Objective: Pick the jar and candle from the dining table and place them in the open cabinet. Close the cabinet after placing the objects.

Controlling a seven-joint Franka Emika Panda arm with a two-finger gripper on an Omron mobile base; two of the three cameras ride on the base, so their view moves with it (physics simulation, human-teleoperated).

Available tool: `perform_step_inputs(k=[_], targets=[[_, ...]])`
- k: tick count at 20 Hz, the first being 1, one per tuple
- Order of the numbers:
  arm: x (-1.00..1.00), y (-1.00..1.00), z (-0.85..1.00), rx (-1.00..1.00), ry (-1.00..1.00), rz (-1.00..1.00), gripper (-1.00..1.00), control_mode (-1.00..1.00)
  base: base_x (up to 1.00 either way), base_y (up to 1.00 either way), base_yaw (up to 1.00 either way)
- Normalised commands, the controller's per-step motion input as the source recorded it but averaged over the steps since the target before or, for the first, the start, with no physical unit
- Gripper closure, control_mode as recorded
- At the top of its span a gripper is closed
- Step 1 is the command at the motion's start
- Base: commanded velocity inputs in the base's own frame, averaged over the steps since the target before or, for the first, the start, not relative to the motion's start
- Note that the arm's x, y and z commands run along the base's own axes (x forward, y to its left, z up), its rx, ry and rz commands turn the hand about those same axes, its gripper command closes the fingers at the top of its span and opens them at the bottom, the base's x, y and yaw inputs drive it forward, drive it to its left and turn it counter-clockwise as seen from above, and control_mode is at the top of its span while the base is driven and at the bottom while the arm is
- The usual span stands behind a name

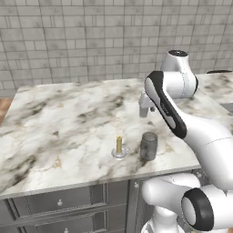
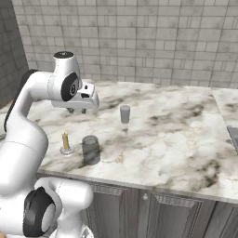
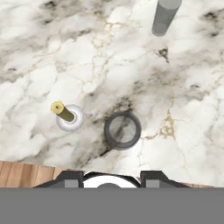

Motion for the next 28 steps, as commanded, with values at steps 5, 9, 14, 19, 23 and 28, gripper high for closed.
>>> perform_step_inputs(k=[5,9,14,19,23,28], targets=[[-0.09,0.0,-0.06,-0.03,0.0,0.0,-1.0,-1.0,0.0,0.0,0.0],[-0.31,0.09,-0.23,-0.02,0.0,0.0,-1.0,-1.0,0.0,0.0,0.0],[-0.3,0.18,-0.3,0.0,0.0,0.0,-1.0,-1.0,0.0,0.0,0.0],[-0.11,0.19,-0.27,0.0,0.0,0.0,-1.0,-1.0,0.0,0.0,0.0],[0.0,0.15,-0.21,0.0,0.0,0.0,-1.0,-1.0,0.0,0.0,0.0],[0.04,0.06,-0.22,0.0,0.0,0.0,-1.0,-1.0,0.0,0.0,0.0]])
